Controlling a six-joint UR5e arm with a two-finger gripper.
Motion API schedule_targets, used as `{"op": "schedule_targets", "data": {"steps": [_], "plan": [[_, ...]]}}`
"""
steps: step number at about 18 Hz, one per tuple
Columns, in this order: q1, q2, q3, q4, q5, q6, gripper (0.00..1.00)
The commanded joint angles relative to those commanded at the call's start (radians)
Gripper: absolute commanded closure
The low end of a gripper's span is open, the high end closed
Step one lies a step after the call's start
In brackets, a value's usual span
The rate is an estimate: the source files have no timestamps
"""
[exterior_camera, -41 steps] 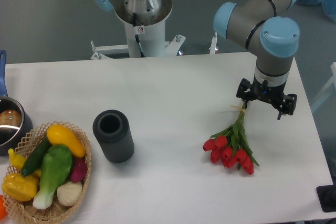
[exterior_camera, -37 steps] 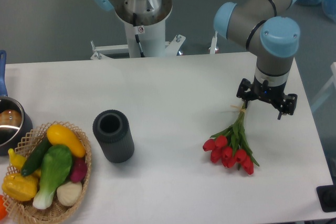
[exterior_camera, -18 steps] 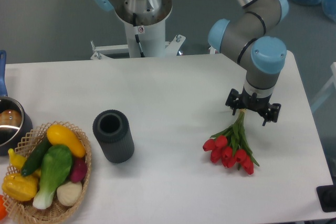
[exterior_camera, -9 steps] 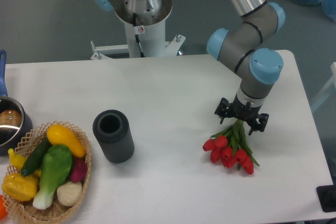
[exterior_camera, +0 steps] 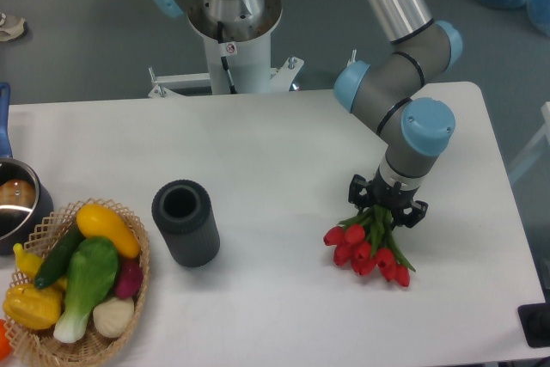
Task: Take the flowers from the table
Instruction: 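Lift the gripped red tulips up off the table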
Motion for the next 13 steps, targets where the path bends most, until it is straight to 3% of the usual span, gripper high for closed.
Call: {"op": "schedule_targets", "data": {"steps": [4, 13], "plan": [[0.017, 0.052, 0.006, 0.0, 0.003, 0.0, 1.0], [0.018, 0.11, 0.071, -0.012, 0.006, -0.002, 1.0]]}}
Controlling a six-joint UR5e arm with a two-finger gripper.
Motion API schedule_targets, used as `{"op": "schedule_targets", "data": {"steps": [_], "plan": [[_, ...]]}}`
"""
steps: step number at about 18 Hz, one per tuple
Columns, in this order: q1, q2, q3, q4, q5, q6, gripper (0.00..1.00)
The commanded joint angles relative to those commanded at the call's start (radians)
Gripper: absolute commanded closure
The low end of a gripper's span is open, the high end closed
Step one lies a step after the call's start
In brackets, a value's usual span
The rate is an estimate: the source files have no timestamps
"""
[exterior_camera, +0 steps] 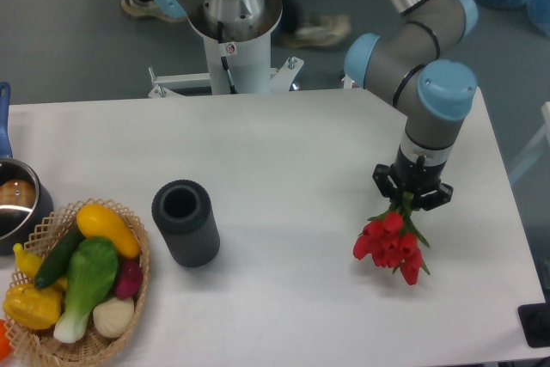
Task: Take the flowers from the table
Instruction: 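Lift the gripped red tulips up off the table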
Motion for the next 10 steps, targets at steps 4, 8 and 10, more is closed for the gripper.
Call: {"op": "schedule_targets", "data": {"steps": [4, 8, 10], "plan": [[-0.023, 0.022, 0.009, -0.041, 0.002, 0.006, 1.0], [-0.046, 0.042, 0.025, -0.08, 0.008, 0.011, 1.0], [-0.067, 0.043, 0.025, -0.107, 0.053, 0.012, 1.0]]}}
